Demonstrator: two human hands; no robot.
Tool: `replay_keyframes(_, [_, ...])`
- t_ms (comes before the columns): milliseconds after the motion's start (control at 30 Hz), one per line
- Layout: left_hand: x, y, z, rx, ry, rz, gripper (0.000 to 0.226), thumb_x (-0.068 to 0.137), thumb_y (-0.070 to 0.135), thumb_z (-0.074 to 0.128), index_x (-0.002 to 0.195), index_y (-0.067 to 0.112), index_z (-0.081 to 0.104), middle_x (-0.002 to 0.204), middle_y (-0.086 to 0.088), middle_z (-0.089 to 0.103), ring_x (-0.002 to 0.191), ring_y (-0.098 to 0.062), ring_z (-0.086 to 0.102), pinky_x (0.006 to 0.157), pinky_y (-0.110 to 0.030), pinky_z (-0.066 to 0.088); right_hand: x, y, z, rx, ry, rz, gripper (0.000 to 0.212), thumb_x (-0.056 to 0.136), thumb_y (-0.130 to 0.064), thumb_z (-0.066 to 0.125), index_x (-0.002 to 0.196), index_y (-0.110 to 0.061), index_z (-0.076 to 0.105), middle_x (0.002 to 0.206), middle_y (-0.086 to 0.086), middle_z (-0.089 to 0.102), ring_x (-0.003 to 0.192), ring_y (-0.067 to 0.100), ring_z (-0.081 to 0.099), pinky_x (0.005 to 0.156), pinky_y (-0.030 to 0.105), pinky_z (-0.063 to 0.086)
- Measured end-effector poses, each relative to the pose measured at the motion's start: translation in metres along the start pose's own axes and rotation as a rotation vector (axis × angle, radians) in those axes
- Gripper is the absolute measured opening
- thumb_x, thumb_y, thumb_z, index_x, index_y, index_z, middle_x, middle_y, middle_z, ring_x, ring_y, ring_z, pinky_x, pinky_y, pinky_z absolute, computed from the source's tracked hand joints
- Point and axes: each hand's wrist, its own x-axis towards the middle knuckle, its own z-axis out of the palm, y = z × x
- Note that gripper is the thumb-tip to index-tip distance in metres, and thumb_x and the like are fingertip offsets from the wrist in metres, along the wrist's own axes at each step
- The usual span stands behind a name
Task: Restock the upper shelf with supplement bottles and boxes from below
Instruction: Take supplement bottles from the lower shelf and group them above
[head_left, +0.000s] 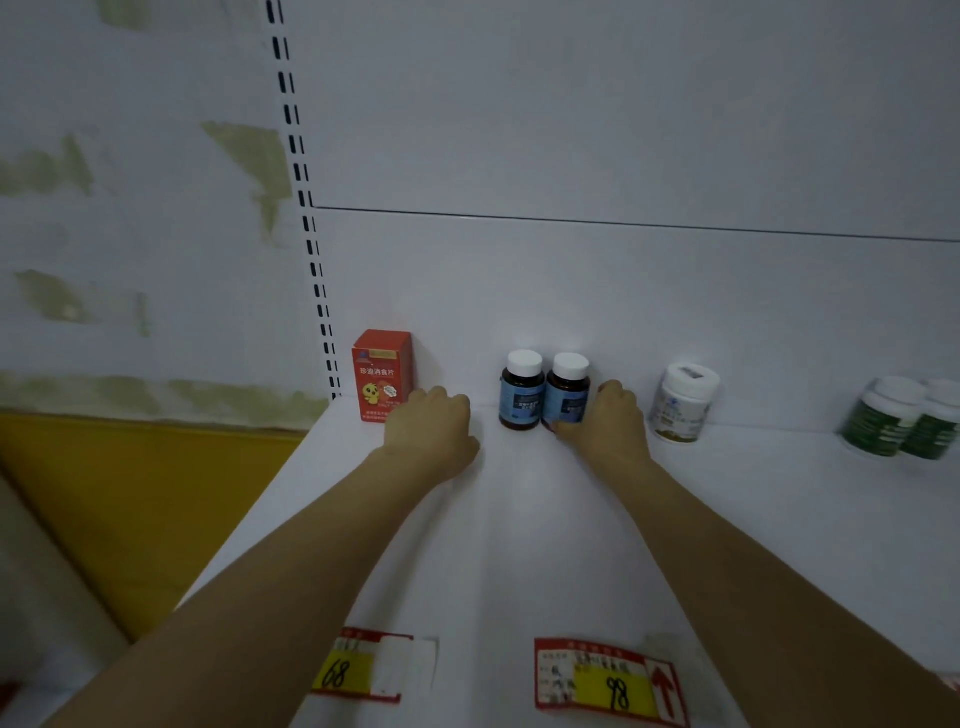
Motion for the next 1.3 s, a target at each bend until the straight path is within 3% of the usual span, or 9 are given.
replay_keyframes(200, [-0.016,0.007,-0.01,0.03,-0.013,-0.015,0.031,0.092,0.032,0.05,0.113,0.009,0.053,0.104,-0.009,0.054,0.1,-0.026,0.053,0.073,-0.032,0.043,-0.019,0.008,-0.029,-0.378,-0.197,-0.099,0.059,0.087,-0.044,0.06,0.127,-0.004,0.043,0.128,0.017,0.045,0.119,0.033,0.046,0.094,0.037,0.043])
replay_keyframes(333, [-0.042,0.012,-0.022,0.024,-0.019,-0.007,0.03,0.091,0.033,0.051,0.11,0.009,0.053,0.093,-0.005,0.048,0.095,-0.025,0.054,0.073,-0.032,0.045,-0.044,0.006,-0.056,-0.477,-0.294,-0.16,0.058,0.091,-0.043,0.054,0.133,-0.005,0.042,0.133,0.017,0.045,0.122,0.032,0.046,0.097,0.037,0.042])
replay_keyframes(467, [-0.076,0.014,-0.035,0.014,-0.065,0.001,0.027,0.09,0.029,0.052,0.11,0.011,0.055,0.096,-0.005,0.053,0.091,-0.023,0.054,0.076,-0.032,0.048,-0.084,0.003,-0.083,-0.52,-0.367,-0.193,0.05,0.093,-0.034,0.052,0.134,-0.007,0.044,0.135,0.015,0.046,0.121,0.029,0.049,0.098,0.035,0.044])
replay_keyframes(667, [-0.142,0.017,-0.056,-0.013,-0.09,0.057,0.03,0.089,0.032,0.053,0.111,0.011,0.054,0.095,-0.004,0.052,0.093,-0.023,0.055,0.079,-0.033,0.049,-0.161,0.001,-0.122,-0.521,-0.346,-0.187,0.052,0.092,-0.031,0.052,0.138,-0.01,0.041,0.139,0.013,0.045,0.122,0.027,0.048,0.098,0.034,0.043])
replay_keyframes(967, [-0.251,0.036,-0.06,-0.006,-0.083,0.211,0.033,0.088,0.037,0.054,0.109,0.012,0.053,0.095,-0.005,0.051,0.088,-0.022,0.049,0.073,-0.033,0.045,-0.297,0.037,-0.162,-0.499,-0.257,-0.088,0.052,0.087,-0.033,0.056,0.135,-0.014,0.045,0.134,0.013,0.047,0.12,0.03,0.048,0.099,0.041,0.044])
replay_keyframes(1067, [-0.281,0.05,-0.053,-0.009,-0.096,0.253,0.031,0.087,0.035,0.053,0.107,0.012,0.053,0.092,-0.005,0.051,0.086,-0.022,0.049,0.07,-0.031,0.043,-0.34,0.061,-0.172,-0.517,-0.277,-0.025,0.05,0.087,-0.034,0.058,0.13,-0.011,0.048,0.129,0.015,0.049,0.116,0.031,0.05,0.096,0.041,0.046])
replay_keyframes(1200, [-0.312,0.081,-0.038,-0.04,-0.172,0.295,0.035,0.087,0.038,0.056,0.11,0.012,0.053,0.109,-0.009,0.057,0.1,-0.026,0.055,0.076,-0.034,0.045,-0.382,0.097,-0.182,-0.508,-0.272,0.046,0.047,0.085,-0.031,0.06,0.124,-0.007,0.051,0.123,0.015,0.053,0.111,0.031,0.054,0.092,0.04,0.049])
replay_keyframes(1300, [-0.328,0.106,-0.019,-0.102,-0.2,0.327,0.03,0.085,0.035,0.057,0.104,0.012,0.054,0.112,-0.012,0.059,0.103,-0.03,0.056,0.084,-0.037,0.05,-0.402,0.126,-0.188,-0.49,-0.298,0.097,0.031,0.083,-0.03,0.061,0.106,-0.011,0.053,0.108,0.014,0.057,0.096,0.03,0.06,0.079,0.037,0.053])
